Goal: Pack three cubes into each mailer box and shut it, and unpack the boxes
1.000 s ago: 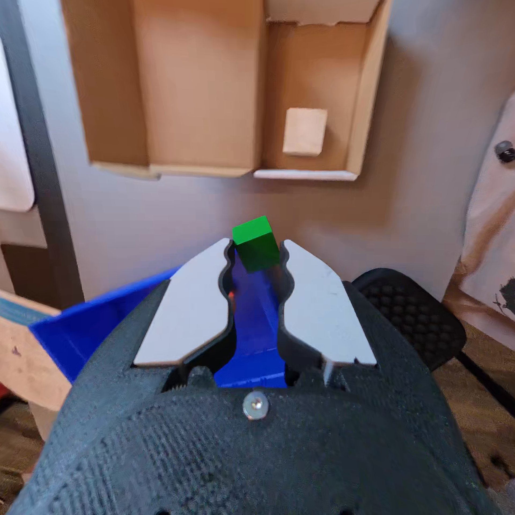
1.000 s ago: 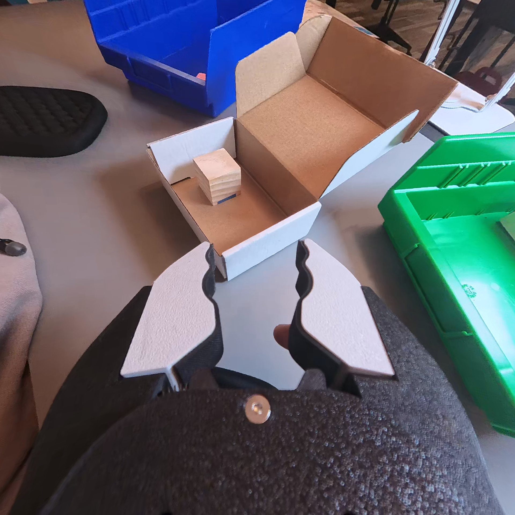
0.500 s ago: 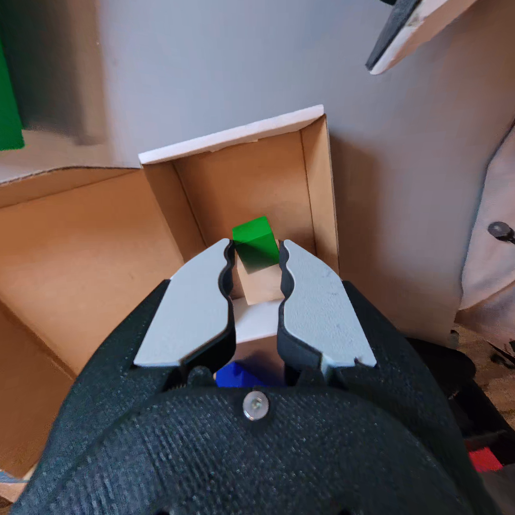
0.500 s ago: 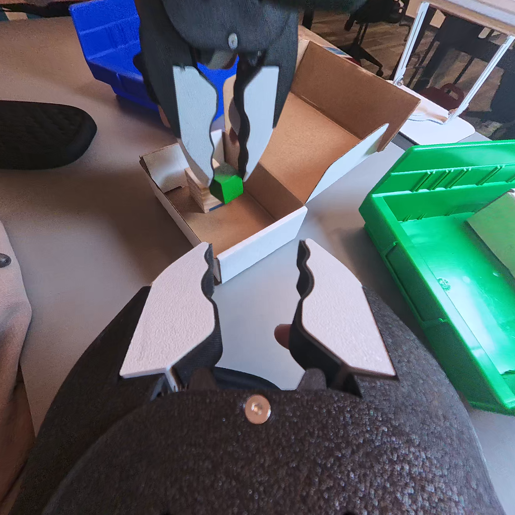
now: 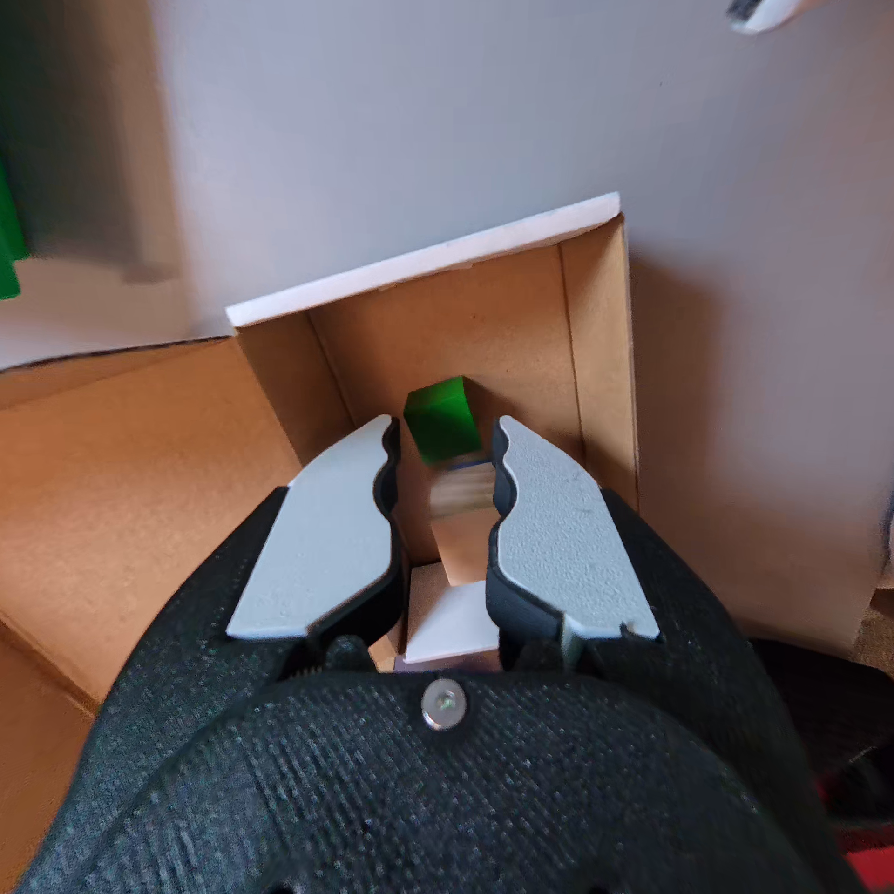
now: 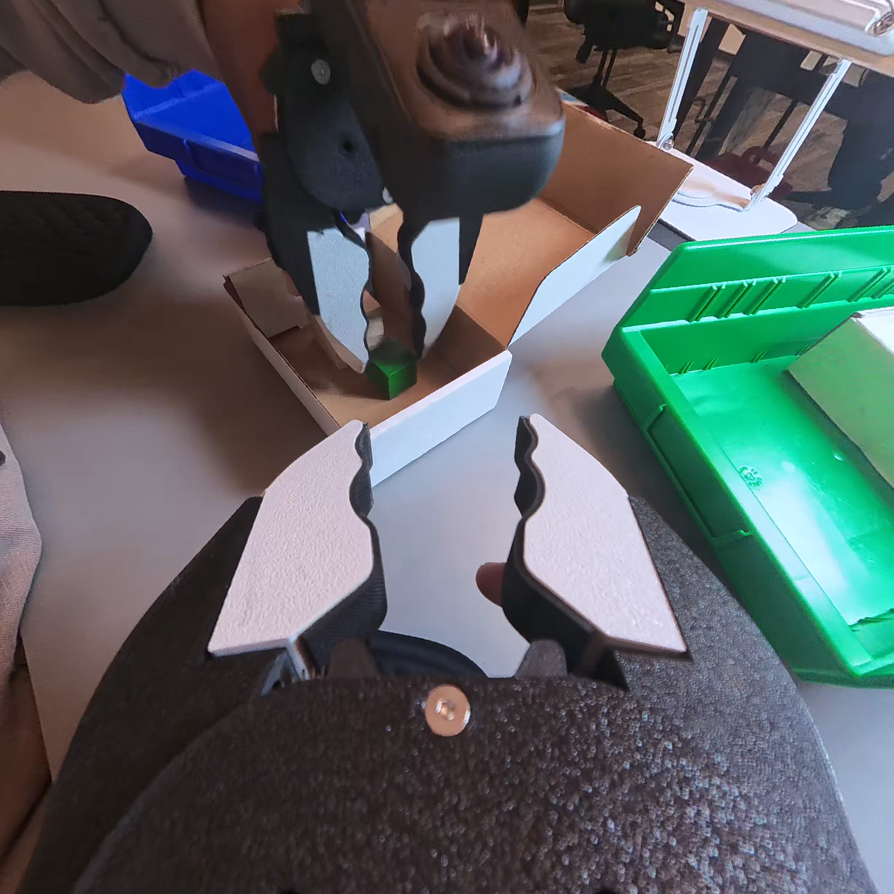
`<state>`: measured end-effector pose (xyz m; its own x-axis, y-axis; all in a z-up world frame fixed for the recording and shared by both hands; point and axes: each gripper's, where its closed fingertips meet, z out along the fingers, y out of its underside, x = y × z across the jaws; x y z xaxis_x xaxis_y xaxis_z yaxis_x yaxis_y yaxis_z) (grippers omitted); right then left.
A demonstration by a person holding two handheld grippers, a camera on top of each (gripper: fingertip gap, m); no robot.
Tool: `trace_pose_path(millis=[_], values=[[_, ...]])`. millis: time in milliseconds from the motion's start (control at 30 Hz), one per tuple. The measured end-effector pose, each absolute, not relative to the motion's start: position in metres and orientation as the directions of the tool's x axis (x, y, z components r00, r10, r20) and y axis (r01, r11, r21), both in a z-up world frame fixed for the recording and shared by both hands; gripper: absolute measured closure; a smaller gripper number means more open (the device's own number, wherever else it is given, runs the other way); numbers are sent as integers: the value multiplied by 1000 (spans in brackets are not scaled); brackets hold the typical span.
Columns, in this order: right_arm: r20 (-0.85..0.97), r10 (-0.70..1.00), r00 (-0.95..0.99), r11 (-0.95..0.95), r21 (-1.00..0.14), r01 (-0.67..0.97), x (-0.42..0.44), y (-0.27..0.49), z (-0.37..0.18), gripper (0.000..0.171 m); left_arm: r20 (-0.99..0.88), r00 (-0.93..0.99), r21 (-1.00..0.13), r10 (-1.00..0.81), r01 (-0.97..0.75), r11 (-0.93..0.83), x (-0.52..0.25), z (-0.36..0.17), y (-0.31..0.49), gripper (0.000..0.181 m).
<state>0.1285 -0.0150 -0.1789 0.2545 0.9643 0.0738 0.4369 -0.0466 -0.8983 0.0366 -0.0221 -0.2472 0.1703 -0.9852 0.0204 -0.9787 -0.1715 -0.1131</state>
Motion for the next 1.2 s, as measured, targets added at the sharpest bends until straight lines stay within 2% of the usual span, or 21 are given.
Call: trace_pose_path(millis=[233, 367, 467, 633, 733, 1000, 1067, 1133, 1200], values=[[71, 964, 257, -50, -898, 436, 128, -14, -180, 114, -121, 263, -326, -957, -921, -212, 20, -165, -17, 140], [71, 965, 253, -48, -898, 438, 126, -15, -180, 115, -194, 434, -439, -880, -840, -318, -33, -107, -4, 139], [73, 965, 252, -47, -896, 441, 125, -15, -181, 115, -194, 578, -460, -793, -767, -447, -90, -94, 1, 138], [70, 964, 256, -53, -895, 443, 126, -14, -181, 115, -127, 814, -380, -567, -568, -730, -189, -141, -5, 139], [66, 964, 257, -57, -895, 443, 127, -13, -181, 115, -71, 872, -310, -485, -482, -820, -222, -181, -23, 137], [67, 963, 261, -59, -892, 447, 128, -12, -182, 115, 19, 890, -186, -455, -444, -877, -230, -248, -56, 136], [68, 962, 263, -59, -894, 445, 128, -12, -182, 115, 9, 895, -166, -445, -438, -884, -232, -258, -55, 144], [67, 961, 268, -61, -895, 442, 129, -12, -181, 115, -25, 889, -156, -457, -455, -877, -235, -264, -52, 159], [67, 961, 269, -61, -896, 441, 129, -11, -181, 115, -63, 875, -159, -480, -483, -861, -236, -257, -47, 159]])
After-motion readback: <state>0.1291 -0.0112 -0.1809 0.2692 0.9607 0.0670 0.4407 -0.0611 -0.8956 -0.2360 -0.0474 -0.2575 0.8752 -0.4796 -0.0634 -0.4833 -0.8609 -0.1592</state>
